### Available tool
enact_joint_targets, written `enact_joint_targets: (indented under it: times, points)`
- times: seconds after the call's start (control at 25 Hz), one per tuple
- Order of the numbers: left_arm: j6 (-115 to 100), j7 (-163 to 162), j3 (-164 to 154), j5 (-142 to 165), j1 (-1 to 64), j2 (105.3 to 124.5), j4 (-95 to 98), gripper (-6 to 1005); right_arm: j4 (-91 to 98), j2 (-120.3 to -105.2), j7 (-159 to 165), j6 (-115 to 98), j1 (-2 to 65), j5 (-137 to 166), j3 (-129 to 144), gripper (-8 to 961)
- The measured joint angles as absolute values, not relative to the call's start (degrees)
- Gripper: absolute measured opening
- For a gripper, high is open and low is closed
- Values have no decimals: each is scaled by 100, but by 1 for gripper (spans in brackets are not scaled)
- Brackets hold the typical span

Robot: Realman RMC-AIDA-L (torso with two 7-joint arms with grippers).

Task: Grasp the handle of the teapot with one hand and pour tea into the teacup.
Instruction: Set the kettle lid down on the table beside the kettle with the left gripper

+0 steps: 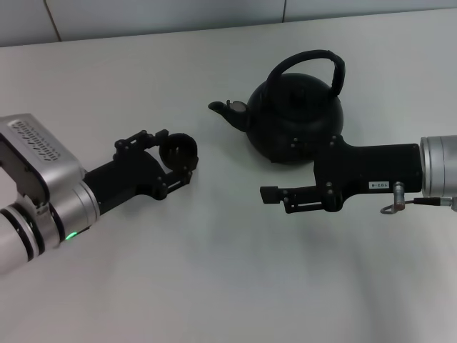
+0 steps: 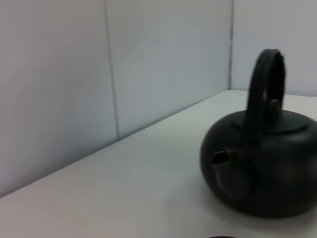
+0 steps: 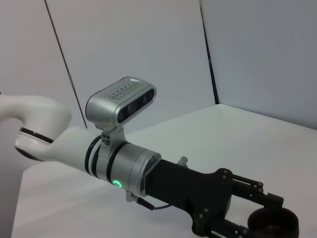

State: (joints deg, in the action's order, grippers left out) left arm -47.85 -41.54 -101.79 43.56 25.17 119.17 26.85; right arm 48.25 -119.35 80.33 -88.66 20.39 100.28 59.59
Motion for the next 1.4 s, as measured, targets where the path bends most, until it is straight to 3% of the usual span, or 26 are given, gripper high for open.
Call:
enact_joint_targets:
  times: [1.4]
  points:
    - [-4516,-4343,-10426,4352,2515,11917,2618,703,4850,-11918,8024,-8850,2118,10045,5958,761]
